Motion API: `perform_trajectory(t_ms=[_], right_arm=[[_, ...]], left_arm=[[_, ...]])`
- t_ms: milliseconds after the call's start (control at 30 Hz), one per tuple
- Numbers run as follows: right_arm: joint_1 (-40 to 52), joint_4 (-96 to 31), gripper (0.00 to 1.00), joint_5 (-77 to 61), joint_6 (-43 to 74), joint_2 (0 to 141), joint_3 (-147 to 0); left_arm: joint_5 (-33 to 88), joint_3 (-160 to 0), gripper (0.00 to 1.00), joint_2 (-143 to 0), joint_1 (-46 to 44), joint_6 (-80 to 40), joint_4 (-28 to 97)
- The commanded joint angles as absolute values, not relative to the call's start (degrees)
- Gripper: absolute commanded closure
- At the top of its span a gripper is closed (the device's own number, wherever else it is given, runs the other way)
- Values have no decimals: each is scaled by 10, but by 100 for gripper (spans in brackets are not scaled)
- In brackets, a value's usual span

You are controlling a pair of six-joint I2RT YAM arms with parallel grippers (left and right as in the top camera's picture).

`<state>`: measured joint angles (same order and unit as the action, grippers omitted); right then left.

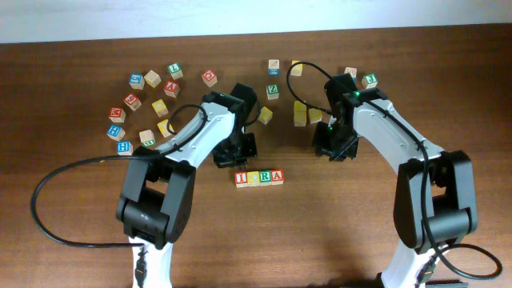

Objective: Spell out ICRA

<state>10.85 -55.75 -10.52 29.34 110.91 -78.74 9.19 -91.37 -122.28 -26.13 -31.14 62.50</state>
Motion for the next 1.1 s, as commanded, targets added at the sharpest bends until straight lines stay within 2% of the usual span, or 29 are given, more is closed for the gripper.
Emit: perform_trajectory(t_ms=[0, 600, 867, 933, 1067], right_arm=[[109, -558, 74, -98, 287, 1111, -795], [109, -558, 73, -98, 287, 1111, -795], [113, -552, 75, -103, 287, 1111, -754], [130, -520, 74, -132, 287, 1111, -733], [171, -499, 75, -137, 288, 1111, -726]], left_arm=[[94, -910, 100, -1229, -262, -319, 627], [85, -912, 100, -1229, -265, -319, 634], [71, -963, 100, -1228, -152, -305, 743], [73, -951, 100, -1228, -161, -286, 774], [91, -899, 100, -1228, -198, -286, 761]])
